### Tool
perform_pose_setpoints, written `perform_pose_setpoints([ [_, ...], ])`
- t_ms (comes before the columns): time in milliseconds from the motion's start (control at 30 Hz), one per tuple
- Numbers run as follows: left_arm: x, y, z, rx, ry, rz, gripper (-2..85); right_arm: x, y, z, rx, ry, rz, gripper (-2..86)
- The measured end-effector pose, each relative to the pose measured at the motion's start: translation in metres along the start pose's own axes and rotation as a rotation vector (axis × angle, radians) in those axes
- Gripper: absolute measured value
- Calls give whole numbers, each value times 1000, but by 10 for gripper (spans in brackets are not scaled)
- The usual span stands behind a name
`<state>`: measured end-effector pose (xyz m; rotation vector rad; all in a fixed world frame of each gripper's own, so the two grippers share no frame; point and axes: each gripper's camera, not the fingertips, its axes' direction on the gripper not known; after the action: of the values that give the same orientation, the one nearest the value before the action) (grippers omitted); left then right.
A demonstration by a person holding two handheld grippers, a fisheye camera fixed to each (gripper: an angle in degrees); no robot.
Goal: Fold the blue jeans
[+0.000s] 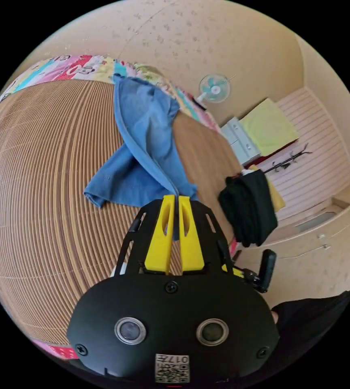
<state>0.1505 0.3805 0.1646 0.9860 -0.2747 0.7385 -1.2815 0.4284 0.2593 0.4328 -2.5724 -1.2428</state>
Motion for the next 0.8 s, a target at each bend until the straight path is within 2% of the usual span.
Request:
perform_pose_setpoints([
  [100,-25,-16,-106,235,129,-93,2,7,-7,-22,-46,70,-60,26],
  [167,-54,-20,-165,339,136,-117,4,14,-8,-38,-41,104,-62,26],
  [300,-158,-1,-255,355,-131,-414,20,35,0,-62,-28,116,-24,30],
  [400,-205,44,-282,345,-214,-540,50,43,7,-75,4,119,-12,33],
  [500,-202,74,-282,309,-308,-475,66,43,-2,-82,-1,137,-6,44],
  [633,-169,57,-264,333,-35,-252,74,34,-48,-82,22,61,0,66],
  [667,-164,48,-260,312,-29,-237,77,24,-72,-79,24,28,-16,75],
  [733,-146,8,-238,198,-105,-115,86,1,-113,-66,-20,20,-74,94],
  [800,-141,-16,-211,68,-234,-62,93,-39,-153,-39,-69,113,-211,107],
])
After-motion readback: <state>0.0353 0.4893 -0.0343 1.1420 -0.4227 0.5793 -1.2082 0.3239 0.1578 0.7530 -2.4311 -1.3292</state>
